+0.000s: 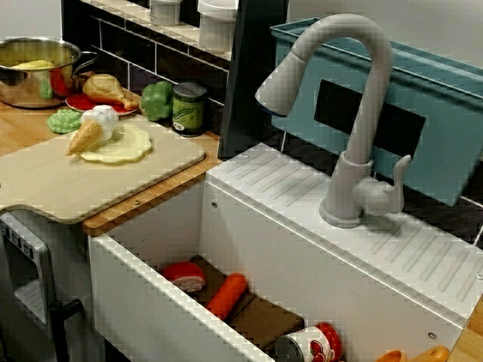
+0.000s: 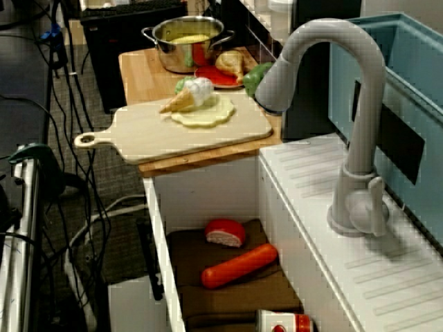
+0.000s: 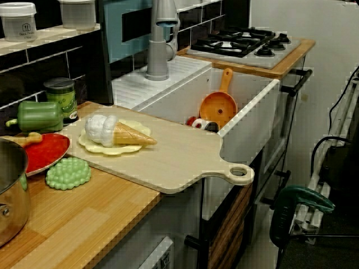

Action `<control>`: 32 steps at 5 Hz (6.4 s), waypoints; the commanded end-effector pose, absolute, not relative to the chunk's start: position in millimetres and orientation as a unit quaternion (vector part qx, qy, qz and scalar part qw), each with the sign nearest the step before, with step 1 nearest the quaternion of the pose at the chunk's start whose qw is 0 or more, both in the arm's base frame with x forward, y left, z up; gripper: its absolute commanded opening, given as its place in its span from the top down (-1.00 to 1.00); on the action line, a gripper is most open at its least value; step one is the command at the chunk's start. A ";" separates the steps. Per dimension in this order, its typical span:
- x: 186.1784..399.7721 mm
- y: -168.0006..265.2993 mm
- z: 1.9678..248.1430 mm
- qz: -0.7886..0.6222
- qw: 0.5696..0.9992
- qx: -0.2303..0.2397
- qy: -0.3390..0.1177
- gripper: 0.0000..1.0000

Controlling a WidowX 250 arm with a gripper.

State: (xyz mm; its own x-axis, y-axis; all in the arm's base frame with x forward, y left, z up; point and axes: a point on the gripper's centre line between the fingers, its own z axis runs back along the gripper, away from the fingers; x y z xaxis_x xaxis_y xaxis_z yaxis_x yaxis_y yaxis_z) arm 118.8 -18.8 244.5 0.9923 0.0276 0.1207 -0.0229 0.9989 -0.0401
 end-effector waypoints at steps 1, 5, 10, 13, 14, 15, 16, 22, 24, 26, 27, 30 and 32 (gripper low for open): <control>118.8 -18.8 244.5 0.013 0.998 -0.019 -0.061 -1.00; 187.1 94.6 193.8 0.132 0.972 0.102 -0.165 -1.00; 278.2 157.2 158.6 0.194 0.962 0.060 -0.183 -1.00; 282.5 157.9 158.4 0.202 0.963 0.049 -0.170 -1.00; 282.5 157.9 158.4 0.202 0.963 0.049 -0.170 -1.00; 282.5 157.9 158.4 0.202 0.963 0.049 -0.170 -1.00; 270.4 152.9 141.7 0.199 0.966 0.050 -0.156 -1.00; 297.1 131.4 91.5 0.213 0.963 0.032 -0.163 -1.00; 305.9 131.9 79.0 0.225 0.962 0.035 -0.153 -1.00; 310.4 136.7 72.7 0.232 0.960 0.038 -0.151 -1.00; 310.6 141.5 69.0 0.240 0.957 0.044 -0.160 -1.00; 317.9 151.8 68.8 0.252 0.956 0.036 -0.146 1.00; 313.1 157.8 76.6 0.258 0.954 0.031 -0.152 1.00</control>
